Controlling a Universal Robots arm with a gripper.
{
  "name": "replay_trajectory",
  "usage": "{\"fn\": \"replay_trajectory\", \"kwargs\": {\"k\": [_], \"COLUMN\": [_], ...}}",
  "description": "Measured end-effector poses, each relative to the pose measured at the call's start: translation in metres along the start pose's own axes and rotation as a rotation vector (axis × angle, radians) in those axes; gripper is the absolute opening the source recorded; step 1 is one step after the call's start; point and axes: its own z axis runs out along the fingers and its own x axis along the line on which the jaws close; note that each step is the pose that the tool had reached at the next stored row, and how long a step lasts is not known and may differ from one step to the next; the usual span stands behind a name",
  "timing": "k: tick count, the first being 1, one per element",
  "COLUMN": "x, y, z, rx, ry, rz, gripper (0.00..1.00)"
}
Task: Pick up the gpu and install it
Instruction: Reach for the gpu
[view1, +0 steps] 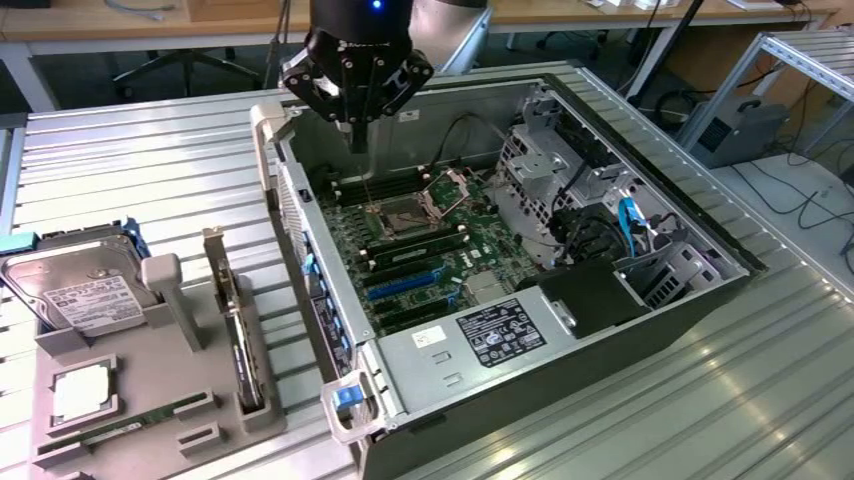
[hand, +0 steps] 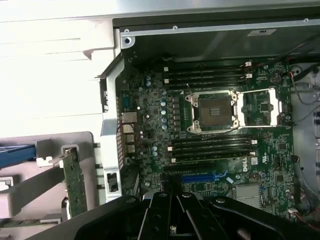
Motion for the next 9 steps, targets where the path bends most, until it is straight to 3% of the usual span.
{"fn": "replay_trajectory", "kwargs": {"k": [4,8,9], "x": [0.015,0.034,0.043], "y": [-0.0011,-0.0026,-0.0033], "z": [-0.0004,-0.0009,-0.0012], "rx": [0.0,0.0,-0.0001], "ry": [0.0,-0.0001,-0.0003], "rz": [0.0,0.0,0.0], "gripper": [0.11,0.11,0.11]}}
